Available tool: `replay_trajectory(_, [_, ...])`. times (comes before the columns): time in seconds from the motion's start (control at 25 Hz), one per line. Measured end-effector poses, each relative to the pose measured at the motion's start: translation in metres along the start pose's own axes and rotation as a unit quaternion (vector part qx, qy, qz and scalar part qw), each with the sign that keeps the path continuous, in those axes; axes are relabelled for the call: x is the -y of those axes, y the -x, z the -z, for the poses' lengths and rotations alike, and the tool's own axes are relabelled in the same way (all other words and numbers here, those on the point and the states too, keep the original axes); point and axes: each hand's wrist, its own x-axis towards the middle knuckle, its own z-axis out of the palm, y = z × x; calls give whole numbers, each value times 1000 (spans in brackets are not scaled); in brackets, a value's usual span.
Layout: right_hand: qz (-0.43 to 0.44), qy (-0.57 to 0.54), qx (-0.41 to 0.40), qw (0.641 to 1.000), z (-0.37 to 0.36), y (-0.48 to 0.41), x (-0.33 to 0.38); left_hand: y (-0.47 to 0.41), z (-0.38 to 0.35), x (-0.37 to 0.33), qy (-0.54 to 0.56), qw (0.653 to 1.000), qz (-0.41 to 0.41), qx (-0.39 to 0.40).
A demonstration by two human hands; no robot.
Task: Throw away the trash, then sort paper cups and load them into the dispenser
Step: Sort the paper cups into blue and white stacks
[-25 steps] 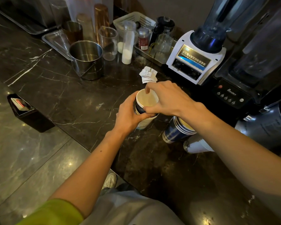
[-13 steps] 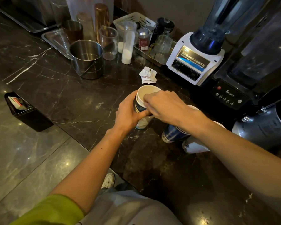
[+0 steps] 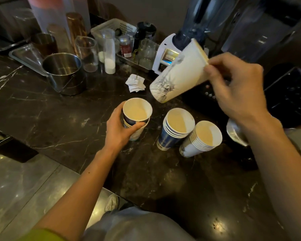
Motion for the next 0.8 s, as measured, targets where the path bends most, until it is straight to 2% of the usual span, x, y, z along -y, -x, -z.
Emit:
replay_trajectory(0.16, [-57,29,-49,997,38,37,-23,1,0,4,4,1000,3,-11])
replay_trajectory(0.32, [-40,90,-55,994,55,76,-37,2,0,5,8,1000,-7,-12])
replay_trajectory(0.64, [-24,156,78,984,22,120,-70,4,2,3,6,1000,-15,-10])
replay_trajectory(0.8, [-69,112,202,971,-6,134,-77,4,3,0,7,1000,0,-9])
